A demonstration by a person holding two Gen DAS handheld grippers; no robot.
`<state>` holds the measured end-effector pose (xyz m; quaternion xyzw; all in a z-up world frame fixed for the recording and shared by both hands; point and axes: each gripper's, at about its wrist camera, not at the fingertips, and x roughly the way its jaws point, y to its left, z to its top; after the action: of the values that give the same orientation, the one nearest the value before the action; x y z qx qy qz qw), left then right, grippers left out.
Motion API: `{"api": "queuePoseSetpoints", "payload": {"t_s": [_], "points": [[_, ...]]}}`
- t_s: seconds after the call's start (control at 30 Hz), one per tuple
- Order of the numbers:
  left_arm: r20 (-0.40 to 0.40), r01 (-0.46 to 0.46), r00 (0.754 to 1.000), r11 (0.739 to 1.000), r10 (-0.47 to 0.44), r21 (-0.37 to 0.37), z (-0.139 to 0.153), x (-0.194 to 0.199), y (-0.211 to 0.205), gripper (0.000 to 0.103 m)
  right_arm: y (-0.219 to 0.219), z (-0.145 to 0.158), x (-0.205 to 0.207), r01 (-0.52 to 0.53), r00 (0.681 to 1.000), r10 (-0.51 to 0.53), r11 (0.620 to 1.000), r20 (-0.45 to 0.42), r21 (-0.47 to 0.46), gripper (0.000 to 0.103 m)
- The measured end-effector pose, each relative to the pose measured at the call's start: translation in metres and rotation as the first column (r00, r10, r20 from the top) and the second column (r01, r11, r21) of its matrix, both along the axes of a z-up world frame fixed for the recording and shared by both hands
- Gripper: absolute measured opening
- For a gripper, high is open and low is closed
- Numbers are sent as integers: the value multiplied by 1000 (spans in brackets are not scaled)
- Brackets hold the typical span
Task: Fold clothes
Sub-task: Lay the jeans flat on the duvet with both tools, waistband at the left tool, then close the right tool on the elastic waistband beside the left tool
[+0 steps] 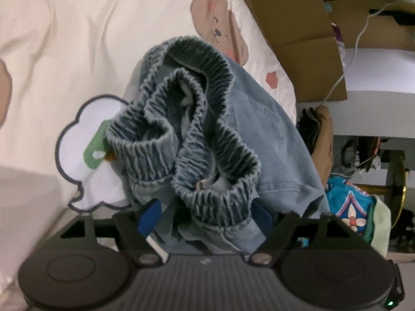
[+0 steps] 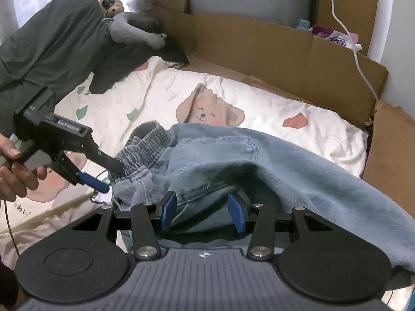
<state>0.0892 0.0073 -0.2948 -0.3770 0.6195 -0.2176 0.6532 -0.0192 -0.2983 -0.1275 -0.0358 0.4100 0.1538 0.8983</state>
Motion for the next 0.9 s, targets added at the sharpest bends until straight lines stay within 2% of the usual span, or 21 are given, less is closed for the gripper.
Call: {"api": "queuePoseSetpoints", "payload": {"t_s": [0.2, 0.33, 0.4, 0.43, 0.7, 0.9], "points": [[-8, -19, 1000, 998, 19, -56, -6, 6, -14, 80, 3, 2, -3, -4, 1000, 4, 1000, 9, 16, 51], [12, -22, 1000, 999, 22, -41, -6, 11, -23, 79, 4, 6, -7, -10, 1000, 10, 1000, 20, 16, 51], [19, -23, 1000, 999, 24, -36, -7, 13, -26, 66, 4, 7, -8, -12, 1000, 11, 1000, 21, 17, 51], [22, -23, 999, 999, 24, -36, -7, 14, -27, 62, 4, 7, -8, -13, 1000, 13, 1000, 22, 16, 51], [73, -38, 996, 995, 44, -88, 3, 13, -21, 49, 13, 12, -3, -49, 998, 49, 999, 35, -4, 51], [113, -44, 992, 991, 58, -124, 11, 16, -21, 47, 34, 23, 18, -150, 987, 153, 986, 40, -66, 51]]}}
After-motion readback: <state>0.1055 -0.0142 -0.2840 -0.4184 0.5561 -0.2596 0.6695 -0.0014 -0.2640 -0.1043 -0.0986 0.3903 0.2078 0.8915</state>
